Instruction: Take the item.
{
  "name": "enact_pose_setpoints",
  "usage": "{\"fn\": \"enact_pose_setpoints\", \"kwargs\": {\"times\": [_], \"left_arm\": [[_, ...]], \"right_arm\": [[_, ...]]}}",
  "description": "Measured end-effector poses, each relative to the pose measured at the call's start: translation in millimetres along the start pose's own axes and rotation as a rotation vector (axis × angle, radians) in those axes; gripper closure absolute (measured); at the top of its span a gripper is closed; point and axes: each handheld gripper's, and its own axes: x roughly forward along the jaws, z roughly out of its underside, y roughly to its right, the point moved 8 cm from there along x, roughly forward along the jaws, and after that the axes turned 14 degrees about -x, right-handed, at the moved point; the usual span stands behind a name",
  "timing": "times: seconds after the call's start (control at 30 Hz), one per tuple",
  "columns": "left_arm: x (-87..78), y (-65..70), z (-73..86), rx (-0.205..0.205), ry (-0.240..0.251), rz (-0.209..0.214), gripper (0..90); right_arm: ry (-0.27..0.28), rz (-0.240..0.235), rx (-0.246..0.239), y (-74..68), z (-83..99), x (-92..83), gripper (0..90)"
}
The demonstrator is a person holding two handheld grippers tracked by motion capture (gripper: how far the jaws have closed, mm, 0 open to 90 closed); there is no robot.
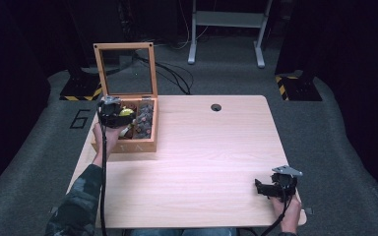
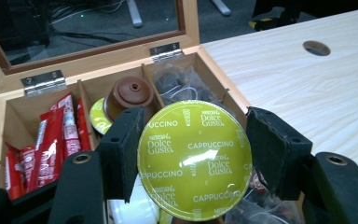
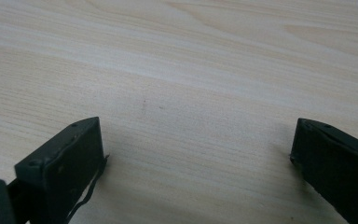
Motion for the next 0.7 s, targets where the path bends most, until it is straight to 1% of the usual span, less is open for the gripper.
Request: {"fn": "enact_pose_setpoints", "kwargs": {"times": [0.1,0.2,0.43,0.47,0.57,0.7], "left_arm": [[-0.4,4.5,0.6,-0.003,0.001,0.018,38.7],[-2.0,12.2,1.3,-0.002,0.01,0.042,38.7],[-6.9,30.0,2.6,0.02,0.021,0.083,38.7],[-7.6,32.9,2.5,0.025,0.022,0.092,38.7],[-10.2,40.4,2.7,0.026,0.021,0.12,38.7],[-12.0,50.1,2.4,0.054,0.023,0.133,38.7]], "right_arm": [[0.001,0.001,0.002,0.0,-0.1,0.1,1.7],[0.001,0.001,0.003,-0.1,-0.1,0.1,1.7],[0.001,0.001,0.003,-0.1,-0.1,0.1,1.7],[0.001,0.001,0.003,-0.1,-0.1,0.1,1.7],[0.001,0.001,0.003,-0.1,-0.2,0.1,1.7],[0.001,0.001,0.003,-0.1,-0.1,0.1,1.7]]}}
